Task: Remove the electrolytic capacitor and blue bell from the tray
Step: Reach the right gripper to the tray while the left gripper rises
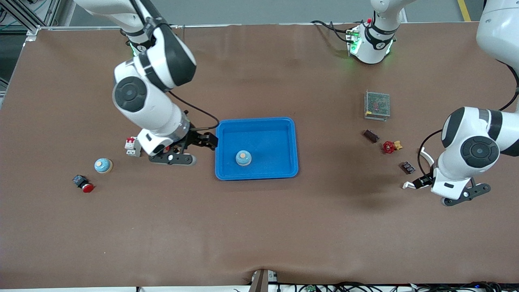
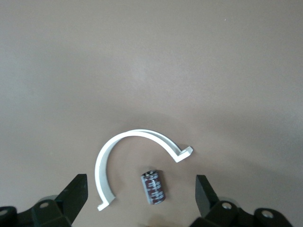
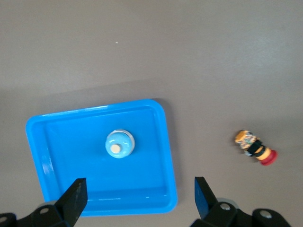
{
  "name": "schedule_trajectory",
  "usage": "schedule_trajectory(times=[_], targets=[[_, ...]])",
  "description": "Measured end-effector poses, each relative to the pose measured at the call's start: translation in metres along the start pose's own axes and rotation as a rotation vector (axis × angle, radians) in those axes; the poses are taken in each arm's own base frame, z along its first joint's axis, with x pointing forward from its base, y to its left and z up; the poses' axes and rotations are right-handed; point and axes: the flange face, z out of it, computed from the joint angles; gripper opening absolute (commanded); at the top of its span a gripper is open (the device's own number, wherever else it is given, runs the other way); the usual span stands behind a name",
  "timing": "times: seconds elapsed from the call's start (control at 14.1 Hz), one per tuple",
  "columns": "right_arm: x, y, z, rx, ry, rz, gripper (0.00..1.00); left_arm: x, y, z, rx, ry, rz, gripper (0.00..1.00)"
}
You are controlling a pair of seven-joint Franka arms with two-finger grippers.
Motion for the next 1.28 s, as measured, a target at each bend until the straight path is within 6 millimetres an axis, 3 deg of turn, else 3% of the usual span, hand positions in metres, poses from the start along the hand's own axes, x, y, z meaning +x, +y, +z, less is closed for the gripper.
schedule_trajectory(times=[0.21,0.64,0.99,1.28], targets=[[-0.017,-0.032,0.027,-0.019,0.014,0.021,1.00,-0.001,-0.007,-0.026,-0.025,-0.012,0.031,1.00],[-0.036,-0.077,0.098,-0.019,0.049,0.063,1.00,0.006,-0.043,-0.110,-0.079,-0.084,0.081,1.00],[-0.032,-0.084,0.150,-0.035,0.069,0.061,1.00,-0.004,-0.041,-0.154,-0.093,-0.064,0.096,1.00],[-0.029,-0.081,0.174,-0.054,0.077,0.049,1.00,-0.016,-0.035,-0.182,-0.089,-0.045,0.111,1.00]])
